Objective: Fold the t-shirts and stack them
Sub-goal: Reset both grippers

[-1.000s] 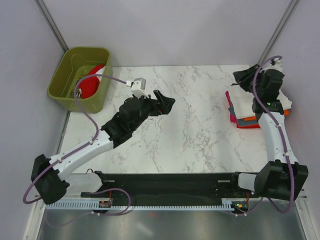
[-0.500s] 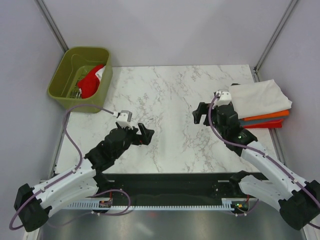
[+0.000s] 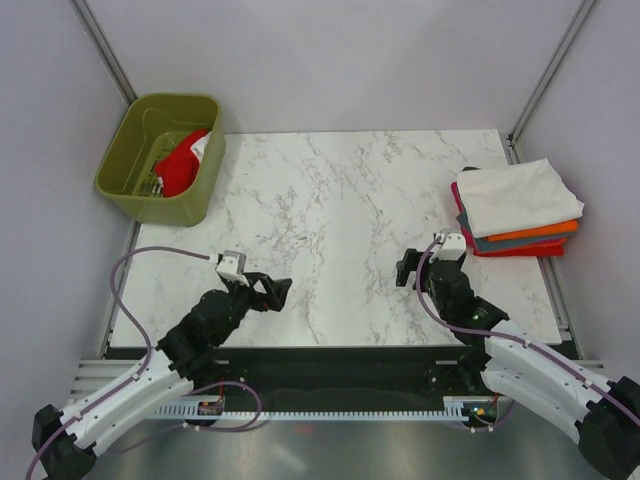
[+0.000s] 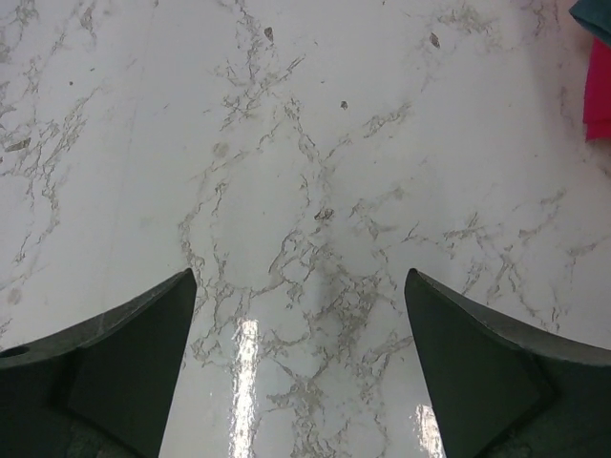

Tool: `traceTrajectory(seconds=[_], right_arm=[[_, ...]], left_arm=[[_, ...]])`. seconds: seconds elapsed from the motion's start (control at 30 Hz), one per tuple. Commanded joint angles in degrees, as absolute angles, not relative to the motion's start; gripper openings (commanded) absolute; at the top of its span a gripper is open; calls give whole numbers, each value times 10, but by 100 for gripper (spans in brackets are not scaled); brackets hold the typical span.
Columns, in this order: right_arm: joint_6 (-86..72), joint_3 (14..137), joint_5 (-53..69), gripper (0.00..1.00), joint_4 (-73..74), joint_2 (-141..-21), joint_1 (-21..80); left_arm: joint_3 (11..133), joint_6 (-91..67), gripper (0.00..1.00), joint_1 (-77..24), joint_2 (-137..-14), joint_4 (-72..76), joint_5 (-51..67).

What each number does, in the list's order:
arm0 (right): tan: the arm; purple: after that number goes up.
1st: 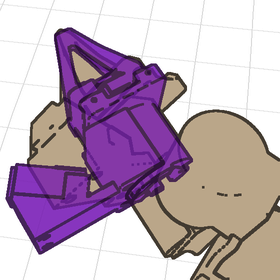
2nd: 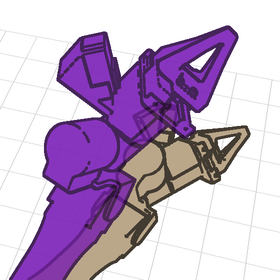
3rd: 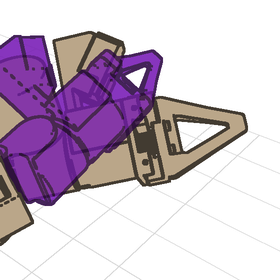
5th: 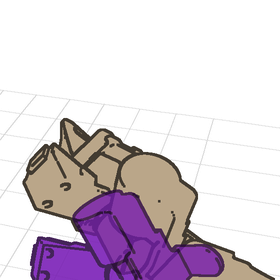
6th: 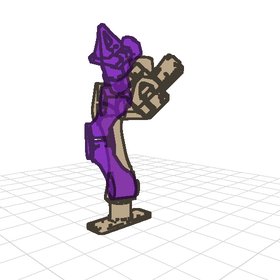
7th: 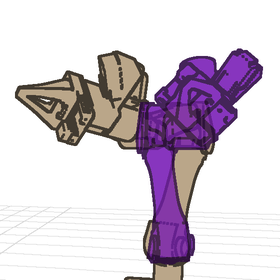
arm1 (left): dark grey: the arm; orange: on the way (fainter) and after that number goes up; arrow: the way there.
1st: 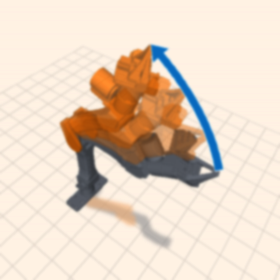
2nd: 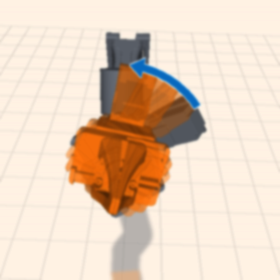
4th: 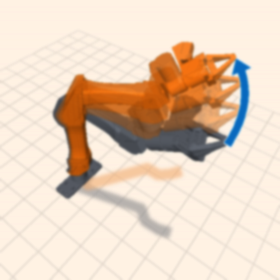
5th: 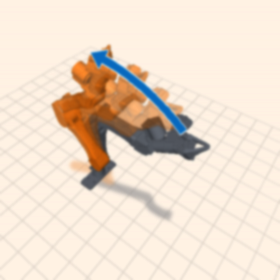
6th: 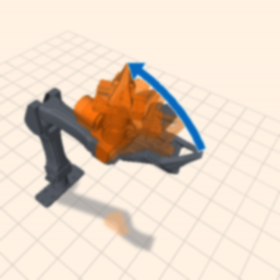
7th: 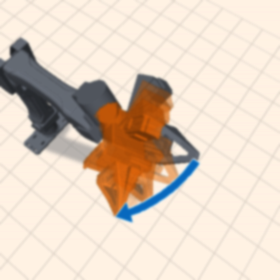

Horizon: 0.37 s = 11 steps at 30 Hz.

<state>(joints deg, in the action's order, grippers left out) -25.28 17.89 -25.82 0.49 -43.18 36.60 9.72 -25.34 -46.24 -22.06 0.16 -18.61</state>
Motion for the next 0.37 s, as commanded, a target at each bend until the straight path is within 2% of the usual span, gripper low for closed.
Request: traceTrajectory(seconds=[0.0, 0.33], right_arm=[[-276, 166, -274, 98, -50, -419, 369], [-291, 167, -310, 98, -38, -420, 368]], left_arm=[[90, -231, 100, -462, -200, 29, -220], [88, -237, 100, -461, -199, 23, -217]])
